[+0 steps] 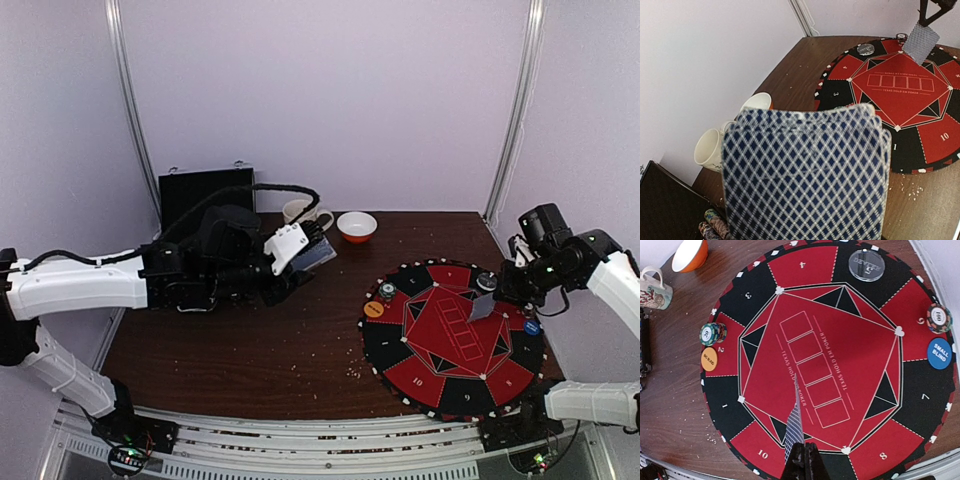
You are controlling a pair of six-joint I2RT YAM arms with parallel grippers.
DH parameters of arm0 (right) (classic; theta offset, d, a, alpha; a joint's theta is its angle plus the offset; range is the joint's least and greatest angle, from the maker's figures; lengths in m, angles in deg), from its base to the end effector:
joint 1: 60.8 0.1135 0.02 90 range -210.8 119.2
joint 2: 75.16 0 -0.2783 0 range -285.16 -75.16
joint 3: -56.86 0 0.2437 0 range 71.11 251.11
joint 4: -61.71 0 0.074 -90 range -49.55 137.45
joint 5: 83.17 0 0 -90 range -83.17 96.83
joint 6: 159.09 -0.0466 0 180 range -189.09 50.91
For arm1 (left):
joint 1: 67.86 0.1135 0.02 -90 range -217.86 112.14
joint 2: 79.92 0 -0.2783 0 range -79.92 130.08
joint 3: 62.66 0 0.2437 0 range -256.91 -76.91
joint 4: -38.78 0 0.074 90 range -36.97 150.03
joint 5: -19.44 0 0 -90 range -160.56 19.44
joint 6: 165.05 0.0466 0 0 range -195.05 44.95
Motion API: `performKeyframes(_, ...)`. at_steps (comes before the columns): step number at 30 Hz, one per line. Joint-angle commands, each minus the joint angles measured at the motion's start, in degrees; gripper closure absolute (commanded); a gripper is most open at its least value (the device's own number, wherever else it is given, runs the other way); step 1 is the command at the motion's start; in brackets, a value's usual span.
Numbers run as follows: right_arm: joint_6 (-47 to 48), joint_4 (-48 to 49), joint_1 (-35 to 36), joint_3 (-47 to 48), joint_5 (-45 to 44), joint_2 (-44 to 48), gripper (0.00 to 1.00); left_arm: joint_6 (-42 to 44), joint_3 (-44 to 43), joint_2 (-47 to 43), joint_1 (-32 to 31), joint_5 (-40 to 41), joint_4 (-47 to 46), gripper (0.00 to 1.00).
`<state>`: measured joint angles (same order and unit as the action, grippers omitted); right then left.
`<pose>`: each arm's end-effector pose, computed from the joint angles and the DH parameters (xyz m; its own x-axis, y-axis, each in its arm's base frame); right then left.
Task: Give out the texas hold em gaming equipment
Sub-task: Distribute the poker card in the big blind area.
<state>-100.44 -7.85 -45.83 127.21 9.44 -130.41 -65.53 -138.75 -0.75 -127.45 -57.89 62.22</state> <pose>0.1605 0.0451 0.3076 -0.8189 0.3190 -0.4771 0.1668 0.9277 0.3341 0.1698 -0.2690 0.3204 -0.1002 0.4895 -0.8663 0.7692 0.5903 0.2446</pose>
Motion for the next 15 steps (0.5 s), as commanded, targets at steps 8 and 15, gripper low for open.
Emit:
performKeyframes(8, 1.21, 6.88, -0.28, -4.91, 9.95, 2.14, 1.00, 0.85, -1.26, 2.93, 0.35, -1.50, -9.10, 0.51)
performKeyframes(15, -0.19, 8.01, -0.28, -7.32, 10.56, 3.66, 1.00, 0.21, 0.15, 2.30, 0.35, -1.99, -8.36, 0.51)
